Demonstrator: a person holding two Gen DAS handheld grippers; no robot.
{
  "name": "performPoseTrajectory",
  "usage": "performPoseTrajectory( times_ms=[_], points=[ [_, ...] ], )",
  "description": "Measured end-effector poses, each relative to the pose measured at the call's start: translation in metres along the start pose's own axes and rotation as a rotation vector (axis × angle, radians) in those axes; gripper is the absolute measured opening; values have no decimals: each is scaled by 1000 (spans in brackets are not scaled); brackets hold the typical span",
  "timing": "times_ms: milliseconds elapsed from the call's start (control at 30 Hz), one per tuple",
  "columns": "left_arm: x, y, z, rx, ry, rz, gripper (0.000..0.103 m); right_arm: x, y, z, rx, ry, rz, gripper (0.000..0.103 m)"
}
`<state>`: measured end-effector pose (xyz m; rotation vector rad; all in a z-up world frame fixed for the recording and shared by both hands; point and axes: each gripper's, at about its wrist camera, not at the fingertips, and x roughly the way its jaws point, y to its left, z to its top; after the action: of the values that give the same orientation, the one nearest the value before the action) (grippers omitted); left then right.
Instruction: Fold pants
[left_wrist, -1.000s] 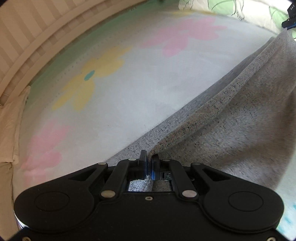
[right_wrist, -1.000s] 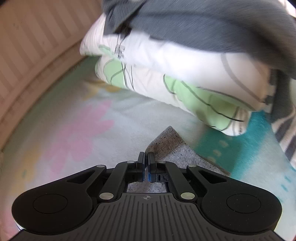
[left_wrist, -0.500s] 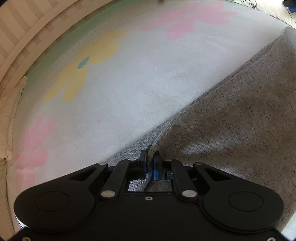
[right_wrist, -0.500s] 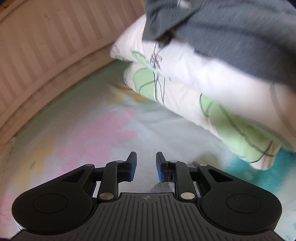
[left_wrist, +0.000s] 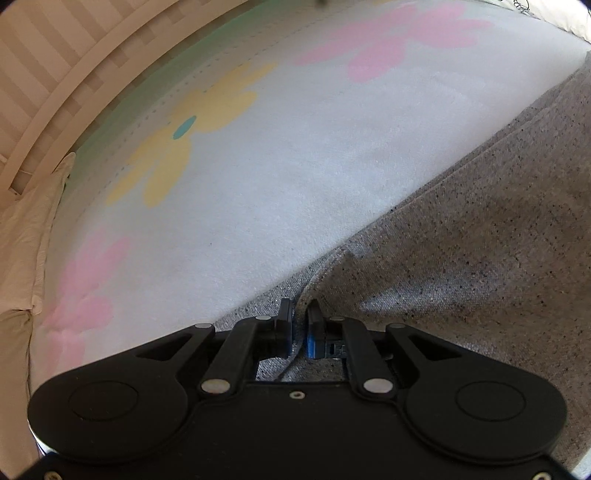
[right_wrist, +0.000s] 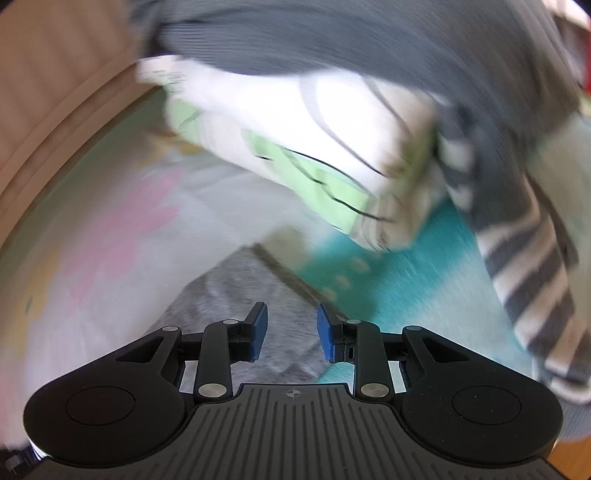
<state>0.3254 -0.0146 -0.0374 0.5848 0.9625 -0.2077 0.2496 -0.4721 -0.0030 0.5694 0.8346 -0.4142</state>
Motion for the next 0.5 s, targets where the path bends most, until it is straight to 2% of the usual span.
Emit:
performPoseTrajectory(
  times_ms=[267, 367, 500],
  points=[
    [4, 2, 3, 4, 3, -5, 15, 23, -9, 4, 98, 33, 6, 31],
    [4, 4, 4, 5, 2, -12, 15, 17, 3, 8, 57, 13, 9, 4],
    [7, 10, 5, -2, 2, -33, 15, -20, 25, 15, 1, -114, 28, 4]
  ],
)
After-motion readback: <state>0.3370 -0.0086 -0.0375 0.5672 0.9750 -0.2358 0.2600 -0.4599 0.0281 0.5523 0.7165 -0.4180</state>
